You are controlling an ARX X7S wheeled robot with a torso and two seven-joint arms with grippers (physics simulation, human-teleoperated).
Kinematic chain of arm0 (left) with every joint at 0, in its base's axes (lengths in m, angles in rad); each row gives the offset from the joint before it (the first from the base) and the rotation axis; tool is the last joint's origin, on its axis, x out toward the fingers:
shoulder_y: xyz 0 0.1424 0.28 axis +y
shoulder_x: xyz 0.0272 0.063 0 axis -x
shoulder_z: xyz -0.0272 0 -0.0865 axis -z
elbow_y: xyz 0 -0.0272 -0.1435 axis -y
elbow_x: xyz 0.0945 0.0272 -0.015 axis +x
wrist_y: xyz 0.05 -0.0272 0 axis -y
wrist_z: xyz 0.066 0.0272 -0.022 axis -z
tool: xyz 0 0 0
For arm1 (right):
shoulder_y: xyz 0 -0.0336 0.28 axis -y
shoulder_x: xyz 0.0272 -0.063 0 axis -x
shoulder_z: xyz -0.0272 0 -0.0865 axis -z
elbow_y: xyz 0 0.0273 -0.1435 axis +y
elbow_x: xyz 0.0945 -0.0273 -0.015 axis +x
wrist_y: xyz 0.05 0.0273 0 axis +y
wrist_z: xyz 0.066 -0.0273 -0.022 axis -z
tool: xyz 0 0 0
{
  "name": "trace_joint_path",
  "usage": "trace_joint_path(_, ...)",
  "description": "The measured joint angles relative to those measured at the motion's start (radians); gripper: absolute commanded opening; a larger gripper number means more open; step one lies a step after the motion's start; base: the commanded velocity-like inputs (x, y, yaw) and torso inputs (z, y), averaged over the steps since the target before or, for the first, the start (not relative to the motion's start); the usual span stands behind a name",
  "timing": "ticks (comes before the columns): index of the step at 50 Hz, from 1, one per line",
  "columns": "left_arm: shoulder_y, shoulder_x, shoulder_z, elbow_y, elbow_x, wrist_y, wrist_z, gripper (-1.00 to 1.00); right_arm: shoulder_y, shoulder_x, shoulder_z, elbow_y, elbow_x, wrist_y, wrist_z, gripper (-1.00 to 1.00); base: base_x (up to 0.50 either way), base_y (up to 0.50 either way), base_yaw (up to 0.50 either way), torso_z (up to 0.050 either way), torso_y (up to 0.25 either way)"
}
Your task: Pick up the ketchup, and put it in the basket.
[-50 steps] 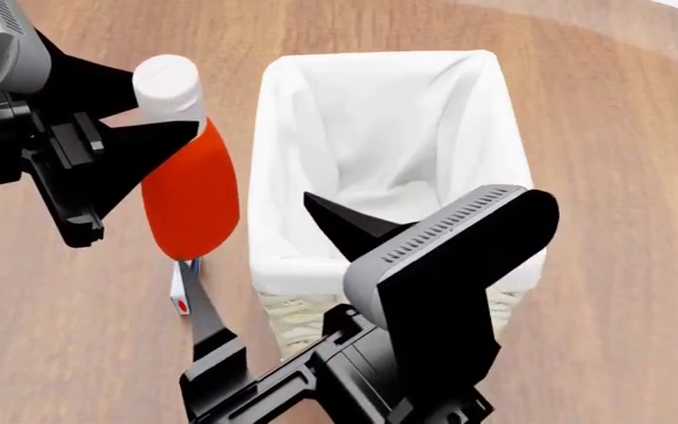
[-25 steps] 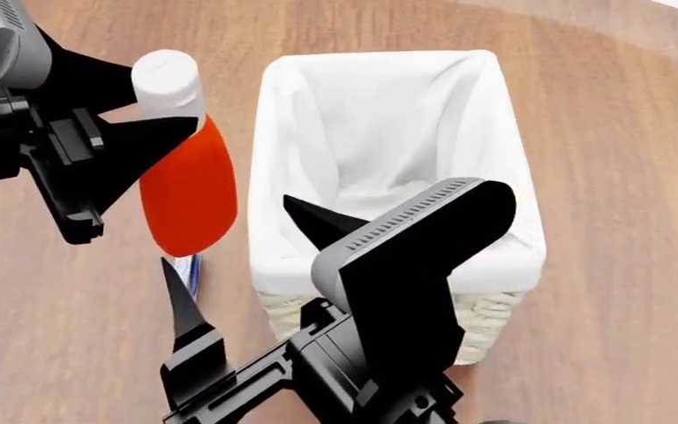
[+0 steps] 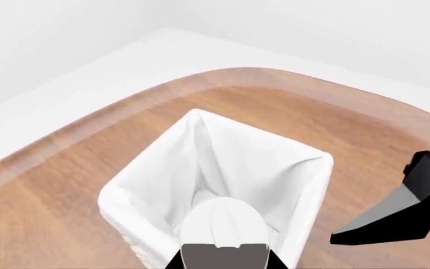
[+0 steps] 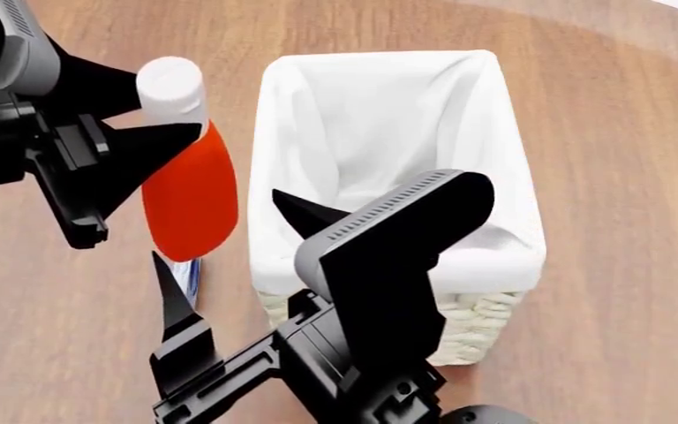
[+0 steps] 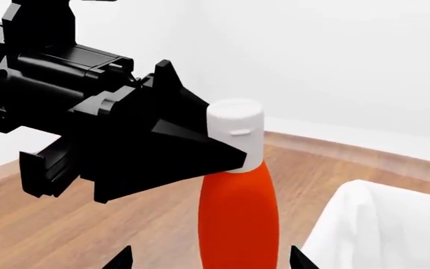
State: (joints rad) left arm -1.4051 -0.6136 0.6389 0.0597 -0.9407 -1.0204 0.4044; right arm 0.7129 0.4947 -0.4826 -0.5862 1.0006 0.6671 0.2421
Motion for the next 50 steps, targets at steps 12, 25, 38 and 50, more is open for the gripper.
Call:
trace_joint_path(12,0.001,0.001,0.005,-0.002,0.002,0.005,0.003,-1.00,0.003,-0.014,-0.015,0.029,-0.021,-0.014,-0.014,1.00,0.00,0.00,0.00,0.000,0.001)
trace_joint_path(25,-0.002,0.000,0.003,0.006,-0.007,-0.001,-0.002,-1.00,0.004,-0.029,-0.026,0.062,-0.039,-0.033,-0.029,1.00,0.00,0.00,0.00,0.000,0.000)
trace_joint_path(38,-0.002,-0.003,0.002,0.011,-0.013,-0.002,-0.004,-1.00,0.005,-0.045,-0.038,0.093,-0.053,-0.049,-0.041,1.00,0.00,0.00,0.00,0.000,0.001)
trace_joint_path(50,-0.003,-0.001,0.005,0.009,-0.014,0.000,-0.002,-1.00,0.006,-0.058,-0.048,0.125,-0.069,-0.065,-0.056,1.00,0.00,0.00,0.00,0.000,0.000)
